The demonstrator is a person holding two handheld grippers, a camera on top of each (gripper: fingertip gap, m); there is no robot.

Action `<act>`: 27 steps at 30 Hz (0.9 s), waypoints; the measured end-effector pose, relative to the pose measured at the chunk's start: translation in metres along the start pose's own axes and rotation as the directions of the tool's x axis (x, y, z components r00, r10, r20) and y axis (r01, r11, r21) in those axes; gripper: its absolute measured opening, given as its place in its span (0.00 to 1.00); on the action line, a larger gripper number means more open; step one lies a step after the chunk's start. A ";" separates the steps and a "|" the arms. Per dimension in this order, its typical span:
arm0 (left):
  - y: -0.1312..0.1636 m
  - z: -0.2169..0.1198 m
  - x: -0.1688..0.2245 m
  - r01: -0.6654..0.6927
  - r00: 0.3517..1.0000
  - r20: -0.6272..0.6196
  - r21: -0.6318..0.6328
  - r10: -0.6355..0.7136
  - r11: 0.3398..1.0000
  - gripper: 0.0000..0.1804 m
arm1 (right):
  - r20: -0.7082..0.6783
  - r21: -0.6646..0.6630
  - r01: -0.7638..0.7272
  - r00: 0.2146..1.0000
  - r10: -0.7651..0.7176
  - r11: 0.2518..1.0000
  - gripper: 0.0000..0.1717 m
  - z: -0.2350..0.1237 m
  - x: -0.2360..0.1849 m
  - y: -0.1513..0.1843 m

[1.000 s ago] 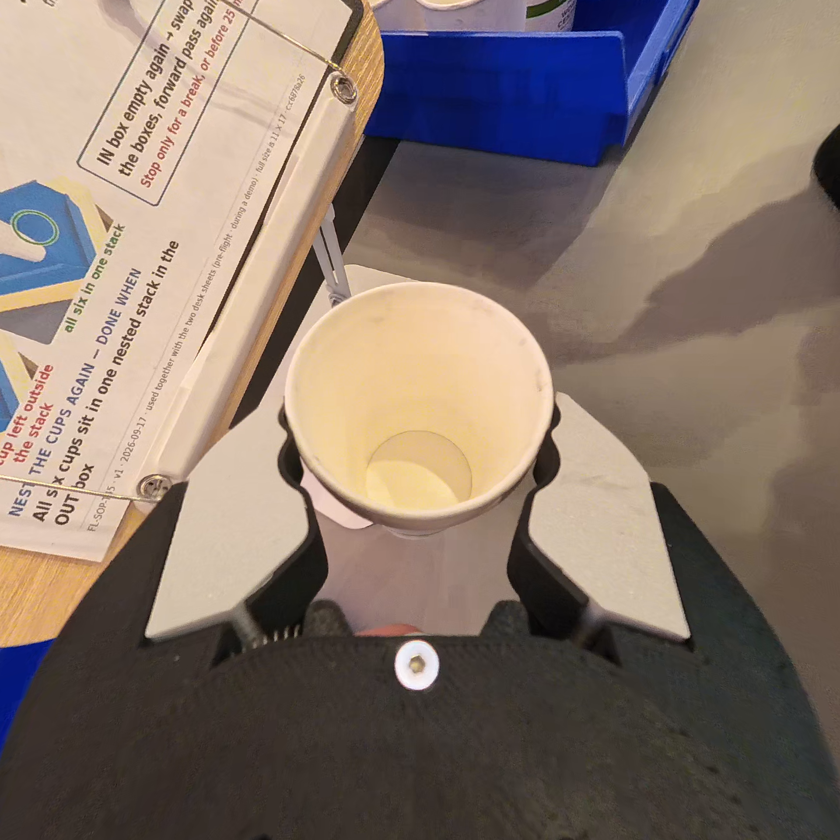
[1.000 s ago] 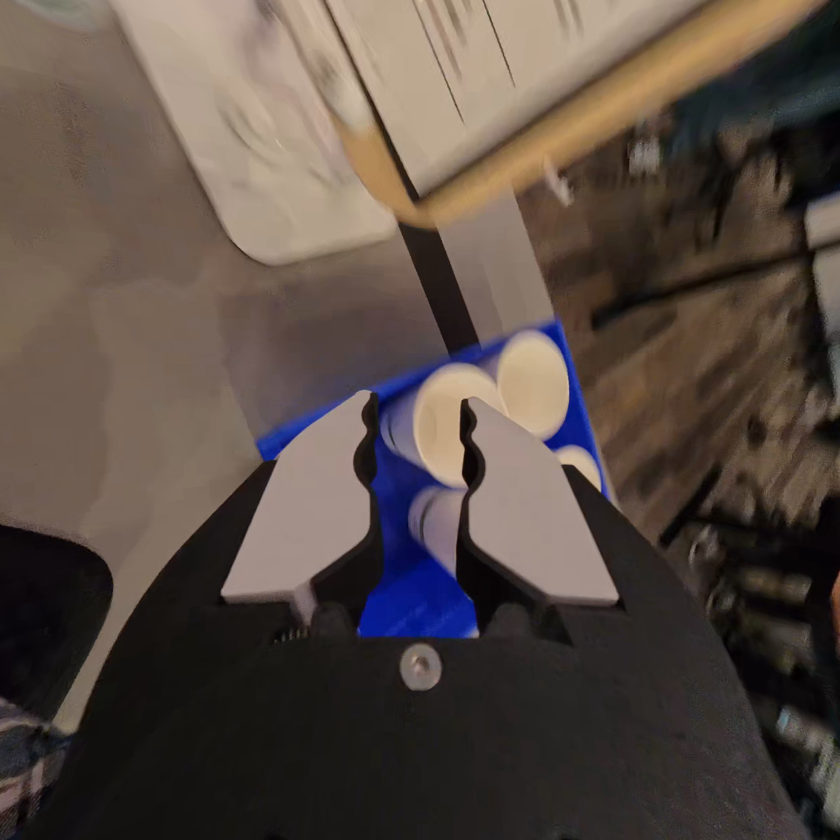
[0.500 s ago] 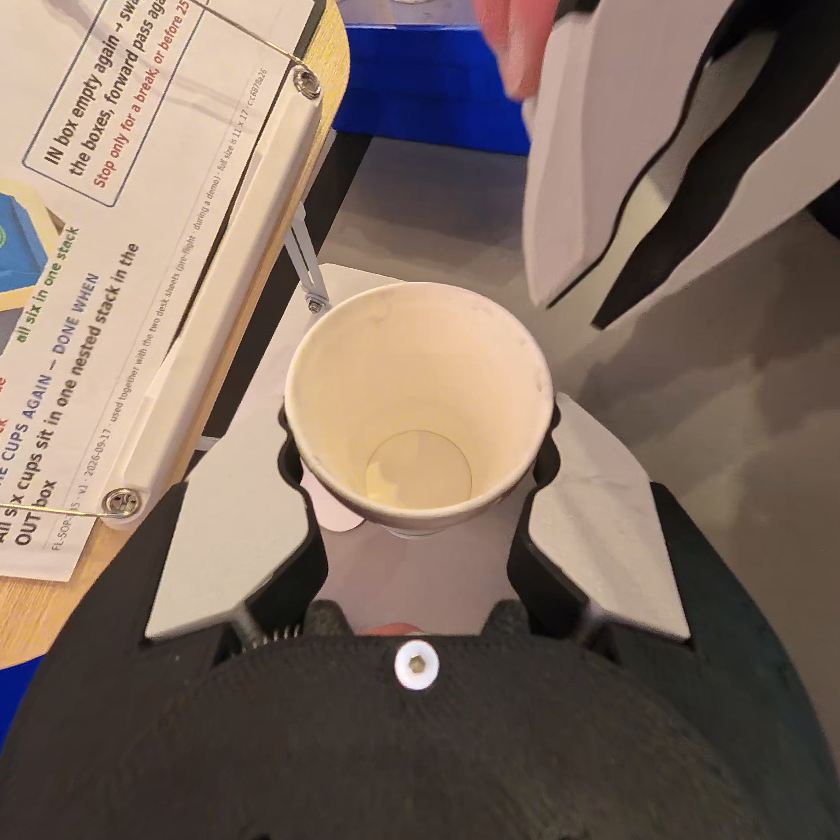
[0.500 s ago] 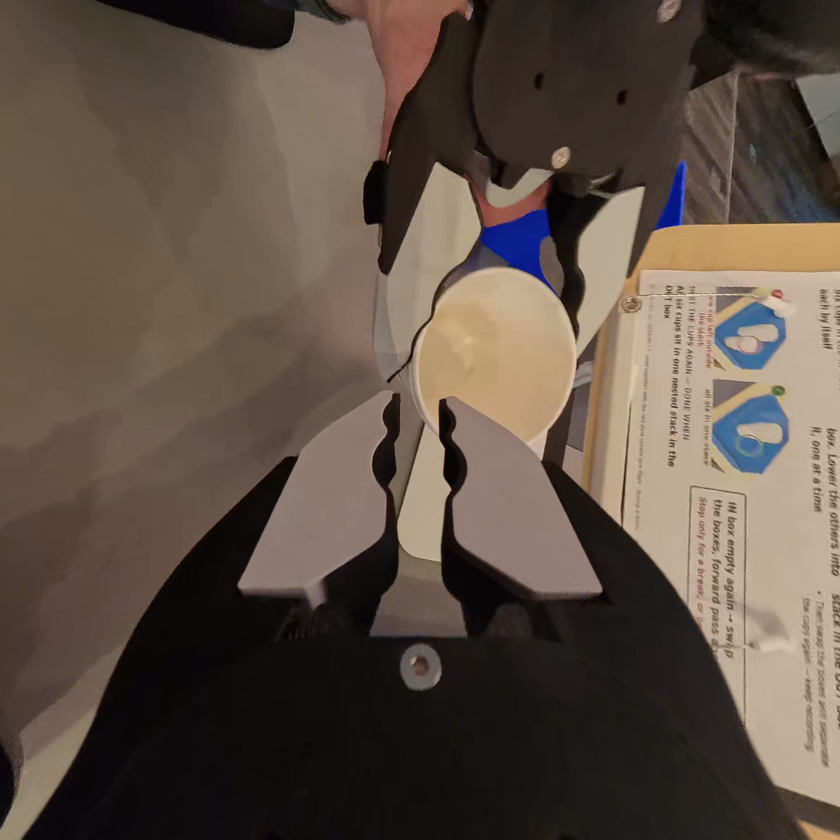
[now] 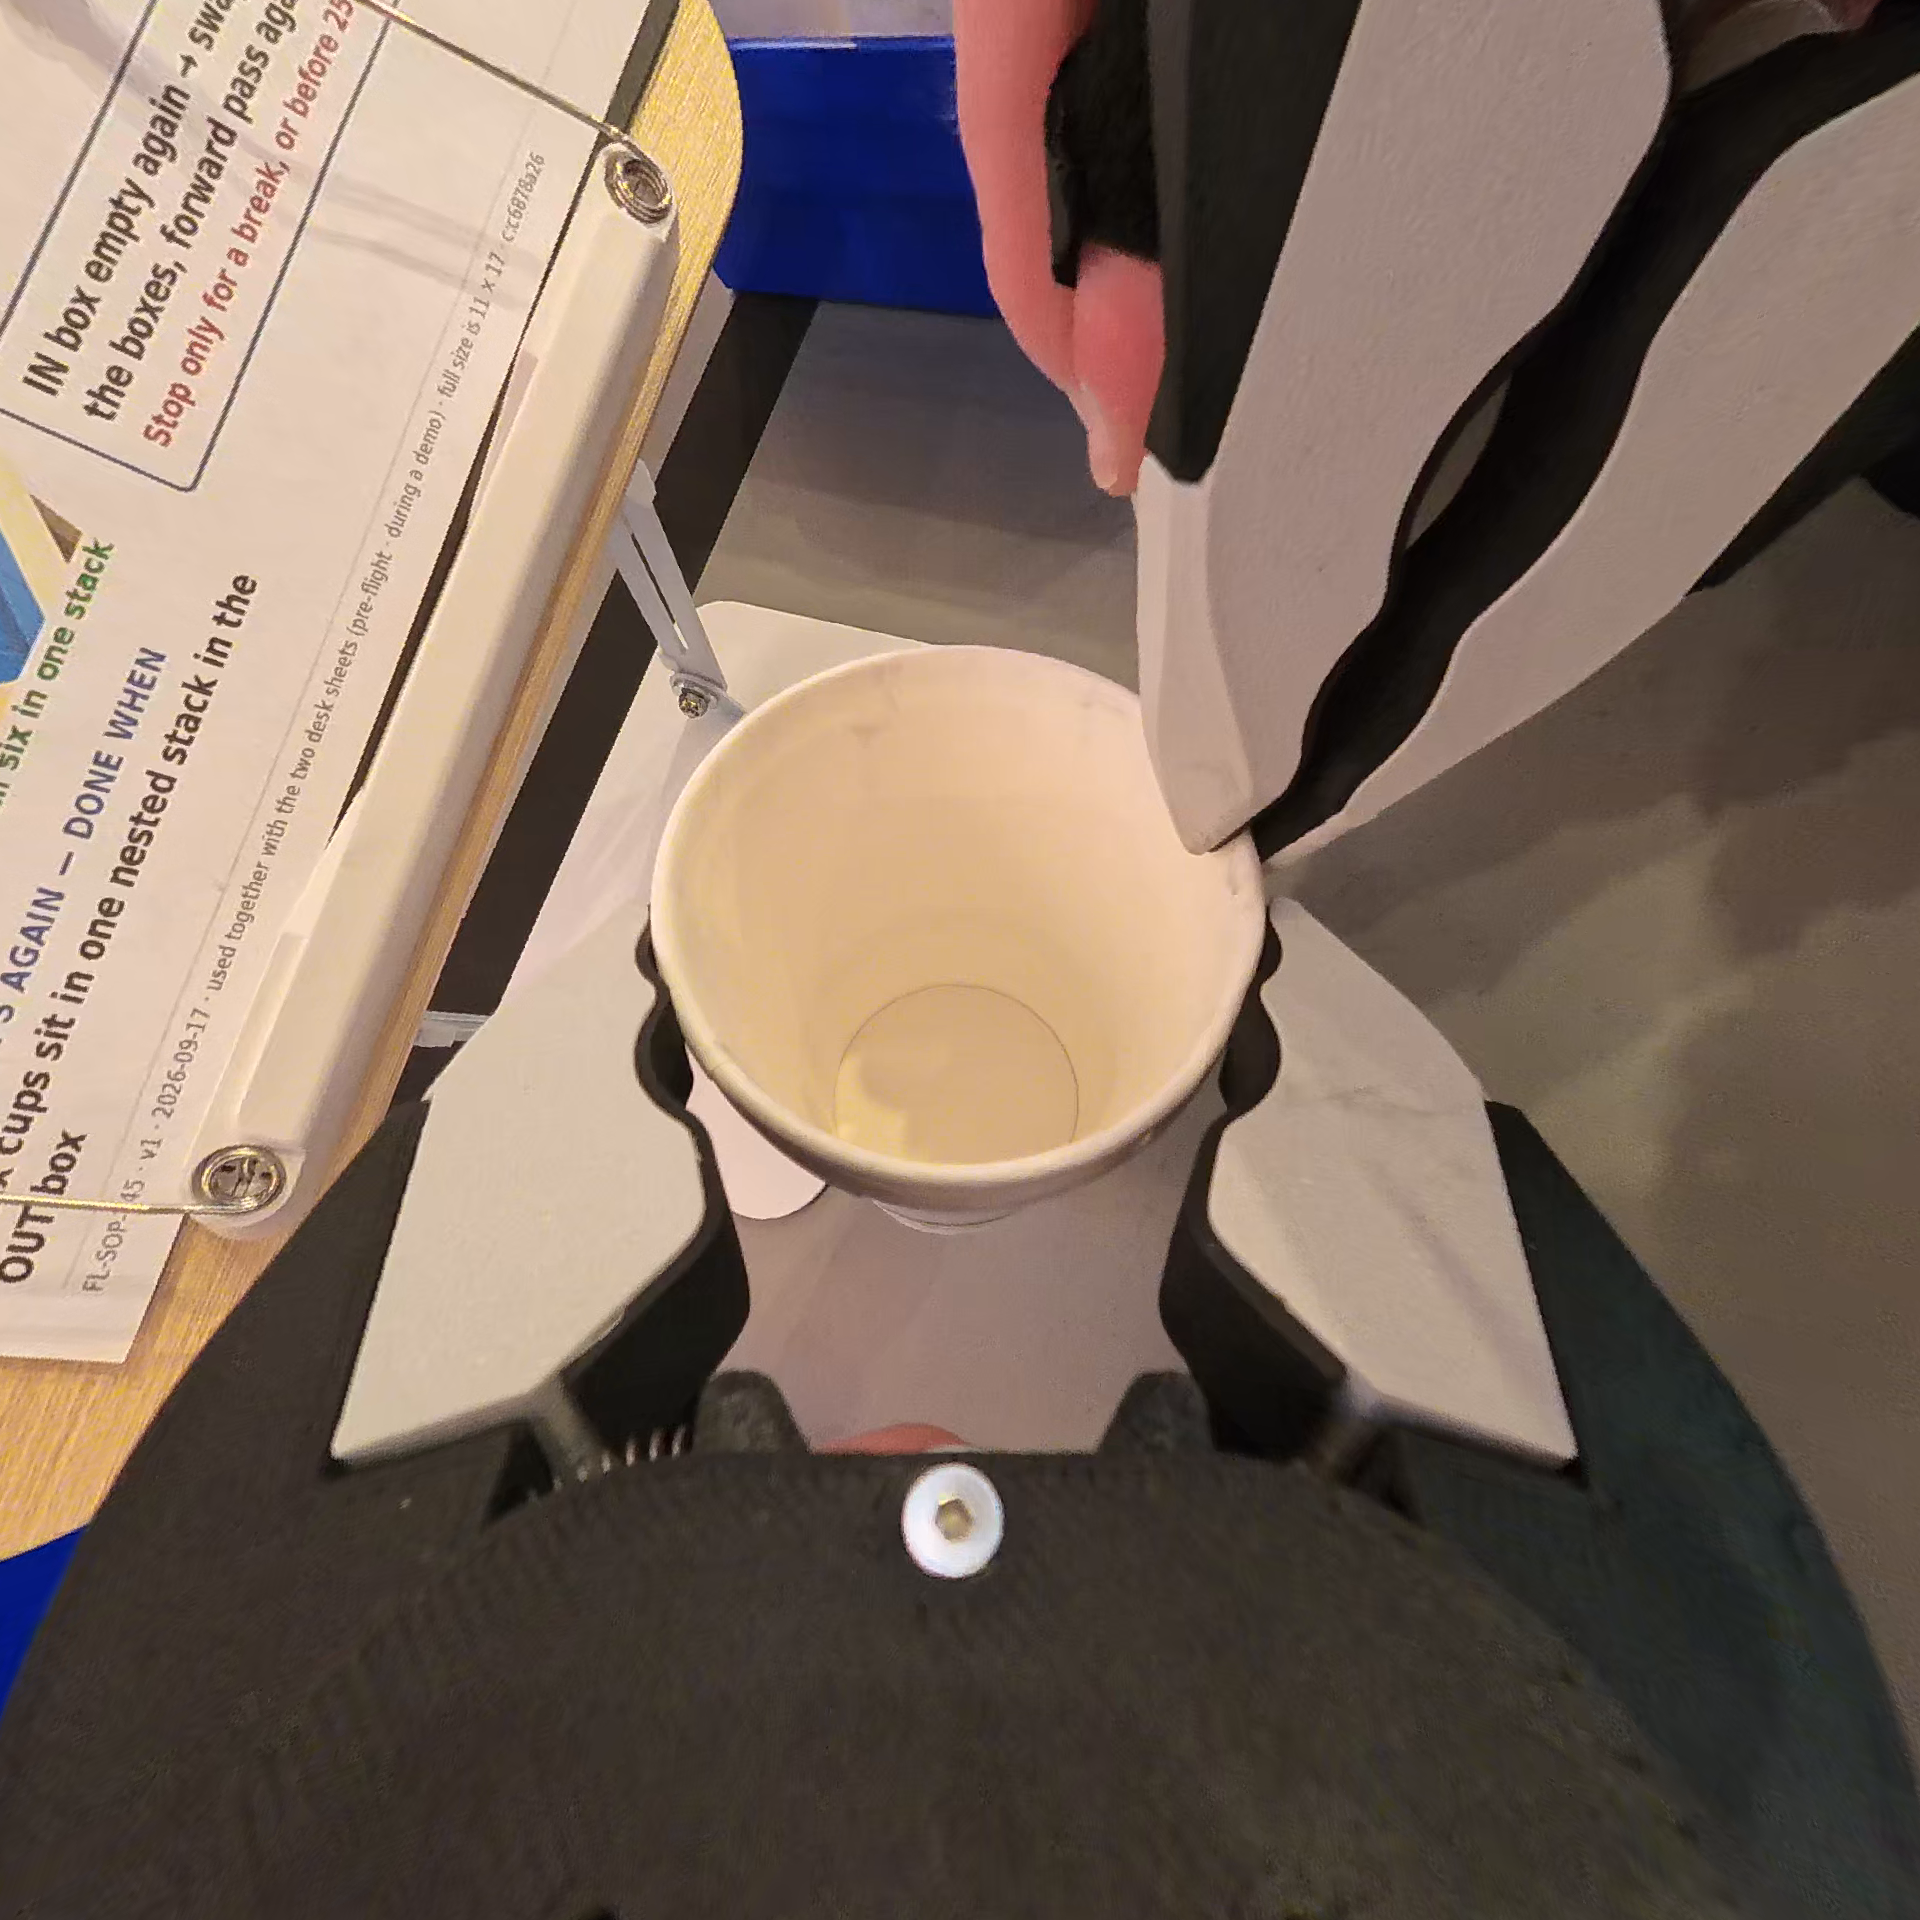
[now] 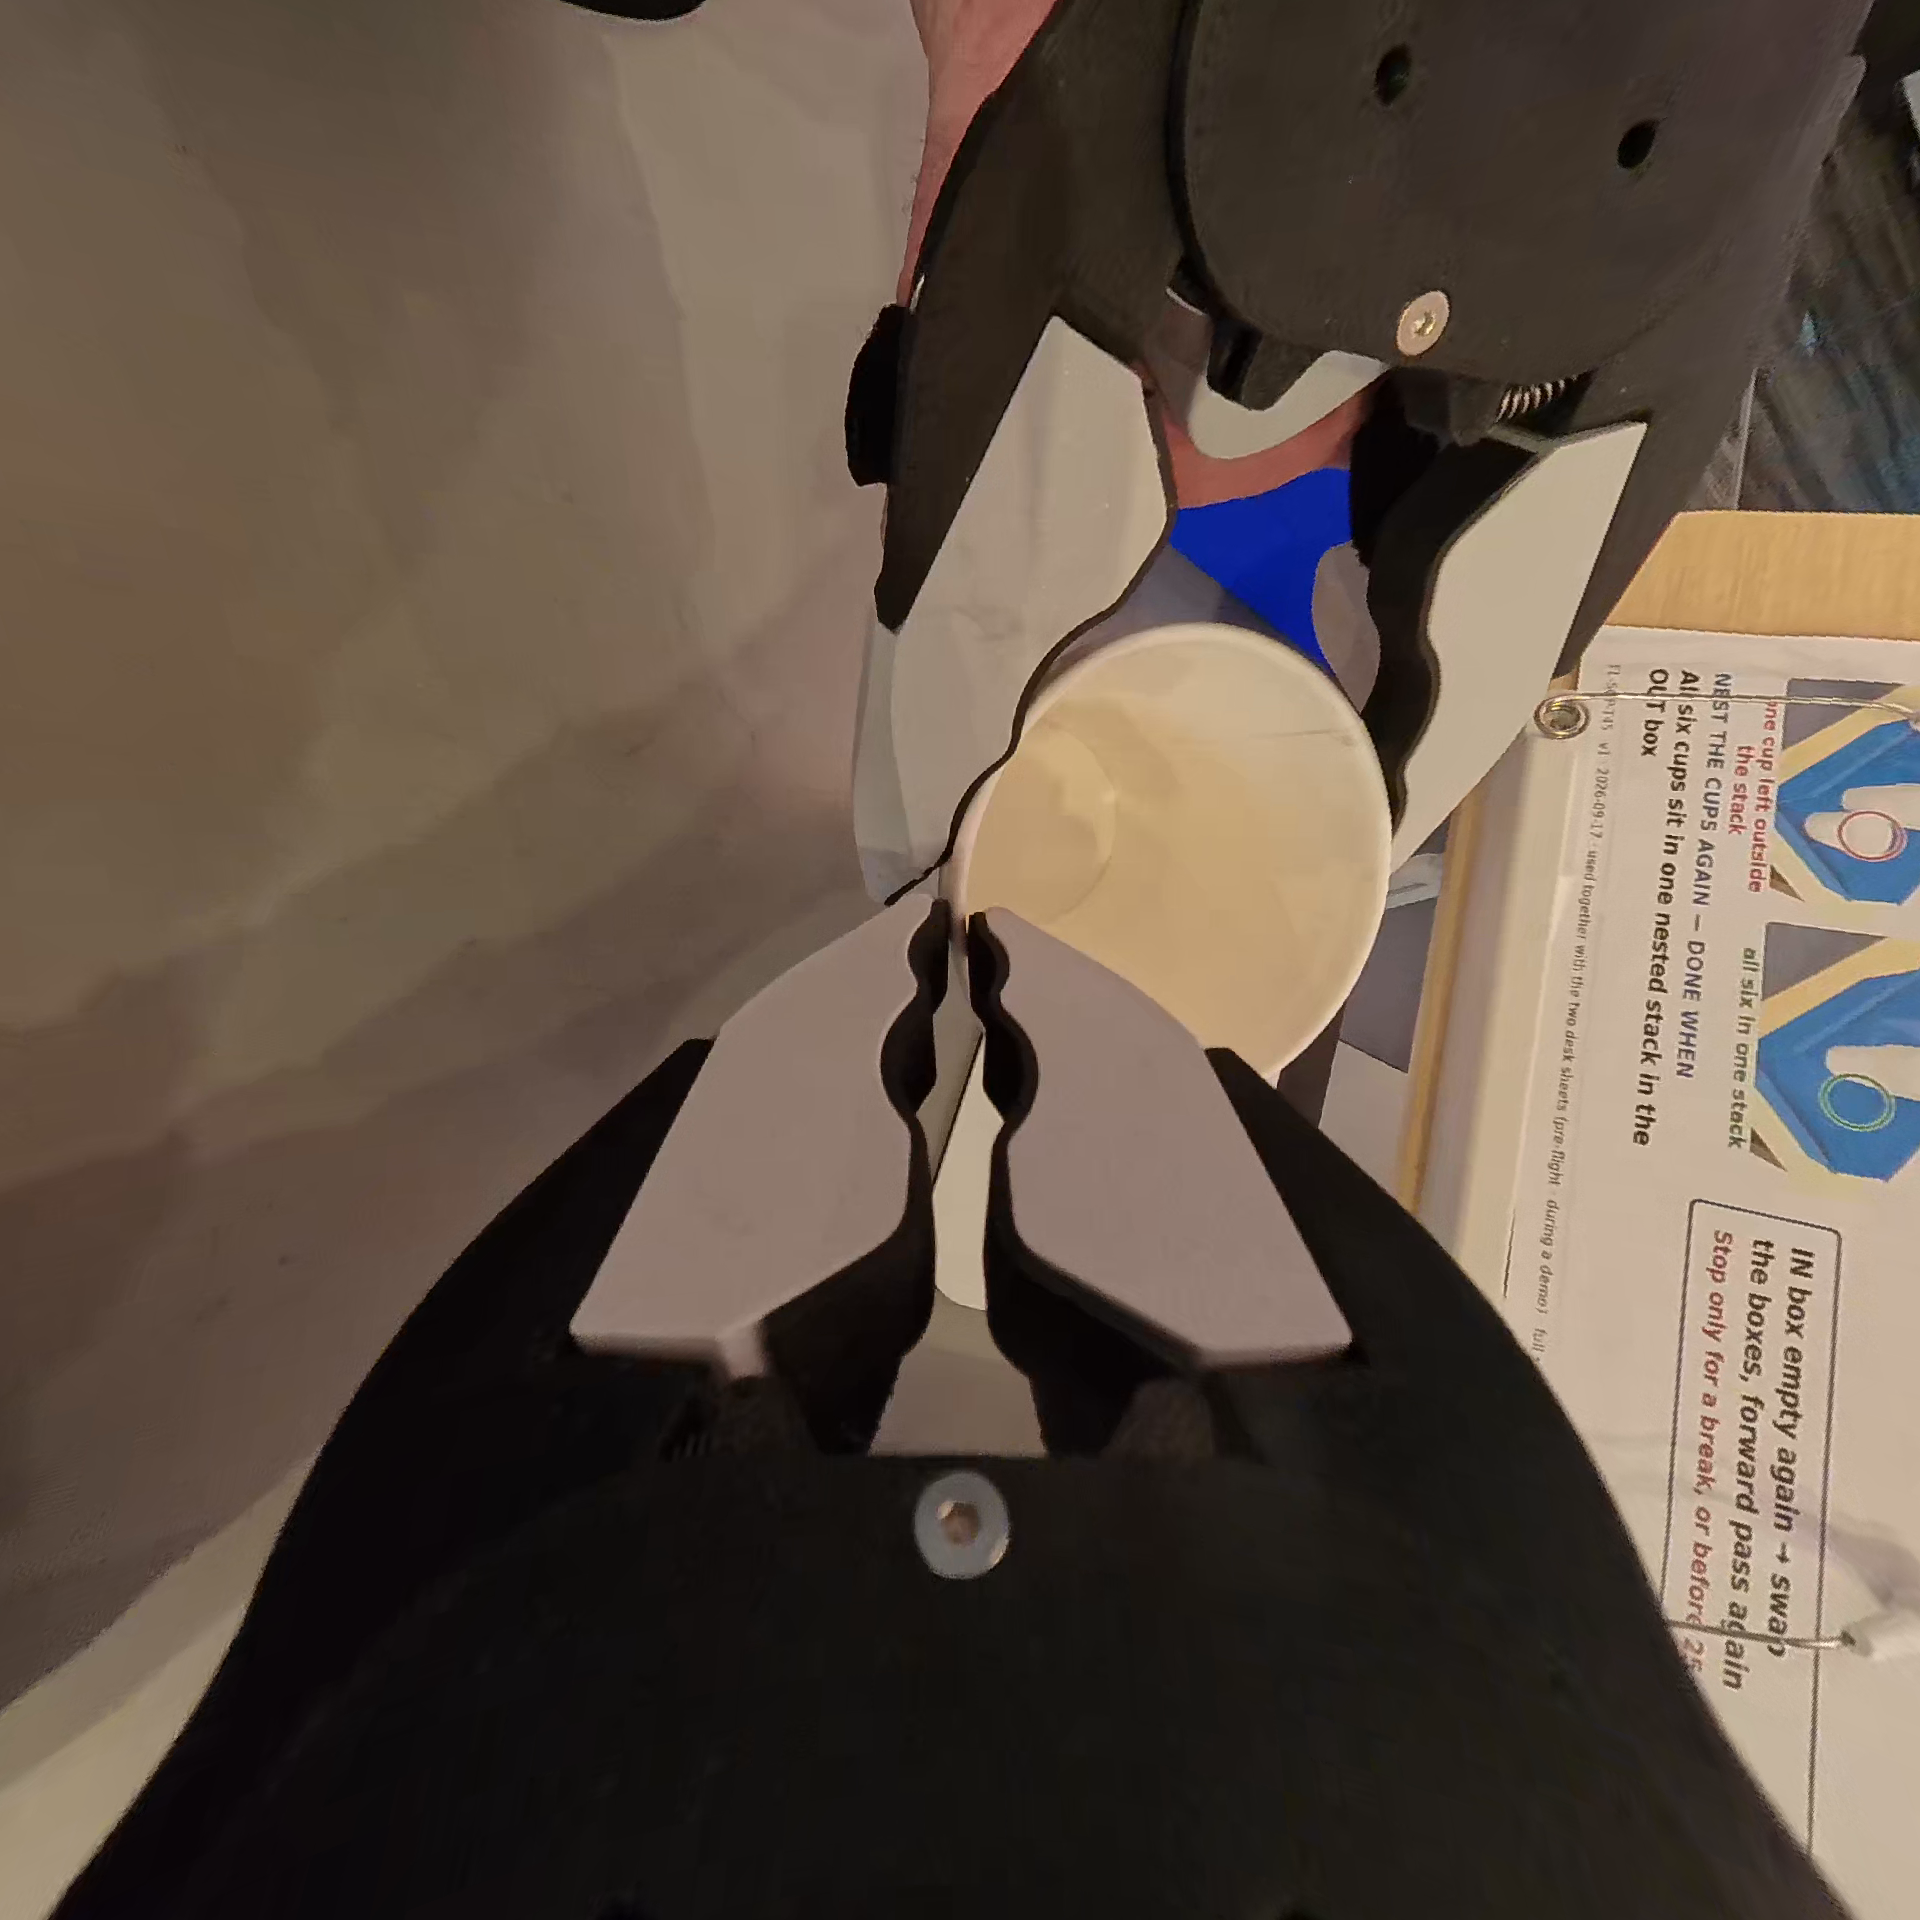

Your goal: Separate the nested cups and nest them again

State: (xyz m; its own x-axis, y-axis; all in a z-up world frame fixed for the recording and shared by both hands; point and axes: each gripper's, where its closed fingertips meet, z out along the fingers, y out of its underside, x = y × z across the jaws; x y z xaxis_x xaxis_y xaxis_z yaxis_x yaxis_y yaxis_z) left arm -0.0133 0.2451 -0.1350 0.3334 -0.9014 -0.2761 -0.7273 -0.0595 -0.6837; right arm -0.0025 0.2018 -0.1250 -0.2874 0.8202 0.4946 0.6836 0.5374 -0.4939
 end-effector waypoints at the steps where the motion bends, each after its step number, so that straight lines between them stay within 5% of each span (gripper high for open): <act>1: -0.001 -0.001 0.000 0.002 1.000 -0.001 0.006 -0.002 1.000 0.56 | -0.001 0.008 -0.002 1.000 0.002 1.000 0.02 -0.001 0.000 -0.001; 27: -0.023 -0.021 0.003 0.096 0.988 -0.134 0.183 -0.072 0.978 0.57 | -0.019 0.199 -0.043 0.999 0.048 0.979 0.02 -0.025 0.010 -0.024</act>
State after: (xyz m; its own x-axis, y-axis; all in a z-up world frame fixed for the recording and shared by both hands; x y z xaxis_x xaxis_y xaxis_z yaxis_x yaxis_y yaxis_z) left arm -0.0079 0.2353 -0.1059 0.3011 -0.9443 -0.1329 -0.5697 -0.0663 -0.8192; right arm -0.0049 0.1920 -0.0903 -0.2415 0.8413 0.4836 0.5482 0.5295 -0.6473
